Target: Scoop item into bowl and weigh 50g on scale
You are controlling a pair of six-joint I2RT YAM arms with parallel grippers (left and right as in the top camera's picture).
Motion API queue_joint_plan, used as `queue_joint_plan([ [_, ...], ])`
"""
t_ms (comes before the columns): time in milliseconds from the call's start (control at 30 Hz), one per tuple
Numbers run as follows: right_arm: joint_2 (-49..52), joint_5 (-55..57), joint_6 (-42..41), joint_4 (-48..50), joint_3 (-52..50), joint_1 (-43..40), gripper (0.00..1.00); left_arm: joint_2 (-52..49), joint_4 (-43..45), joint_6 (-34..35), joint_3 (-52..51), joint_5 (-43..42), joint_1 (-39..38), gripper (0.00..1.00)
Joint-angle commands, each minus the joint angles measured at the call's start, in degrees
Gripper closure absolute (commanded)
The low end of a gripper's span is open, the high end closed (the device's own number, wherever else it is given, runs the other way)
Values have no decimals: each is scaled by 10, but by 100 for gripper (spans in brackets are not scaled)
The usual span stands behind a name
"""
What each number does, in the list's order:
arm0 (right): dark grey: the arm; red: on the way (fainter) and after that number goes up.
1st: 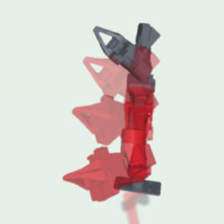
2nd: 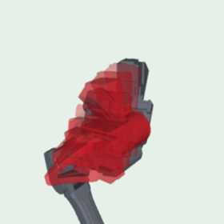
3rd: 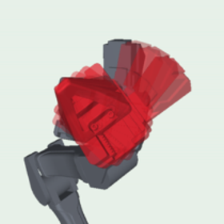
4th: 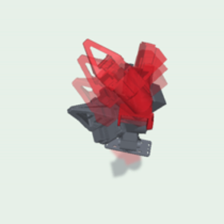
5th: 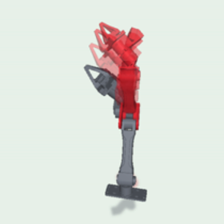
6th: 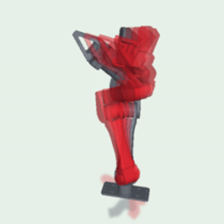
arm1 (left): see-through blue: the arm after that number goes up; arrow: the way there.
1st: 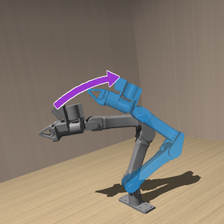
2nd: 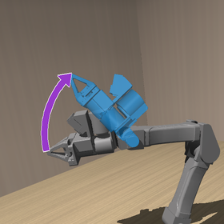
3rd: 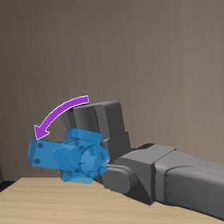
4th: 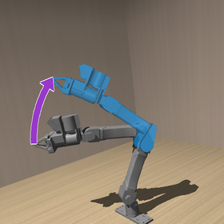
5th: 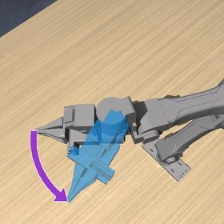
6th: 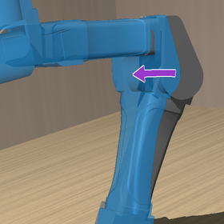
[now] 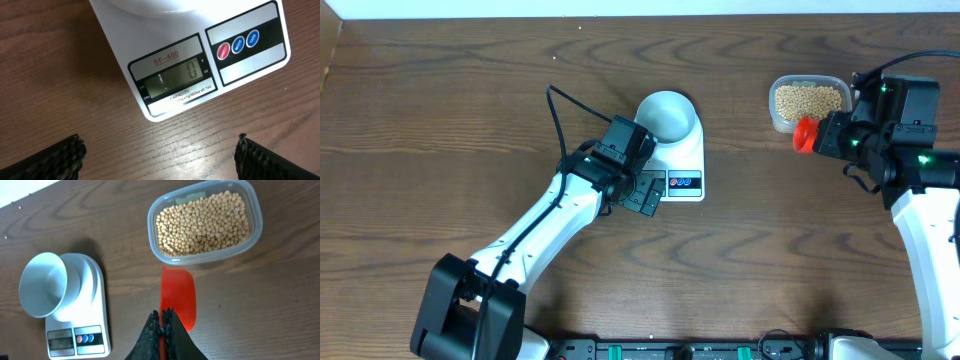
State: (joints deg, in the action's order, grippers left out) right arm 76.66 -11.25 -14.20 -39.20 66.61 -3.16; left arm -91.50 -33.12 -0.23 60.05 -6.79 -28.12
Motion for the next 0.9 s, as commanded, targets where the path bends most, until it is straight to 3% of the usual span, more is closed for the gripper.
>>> queue_joint_plan([
  [0, 7, 8, 10, 12, 9, -2, 99, 3, 0, 1, -6, -3, 2, 2],
  [567, 17, 8, 10, 32, 9, -2, 99, 7, 7, 0, -6, -3, 1, 1],
  [867, 17, -10, 10, 43, 9, -2, 99, 74, 11, -2, -6, -2, 0, 2],
])
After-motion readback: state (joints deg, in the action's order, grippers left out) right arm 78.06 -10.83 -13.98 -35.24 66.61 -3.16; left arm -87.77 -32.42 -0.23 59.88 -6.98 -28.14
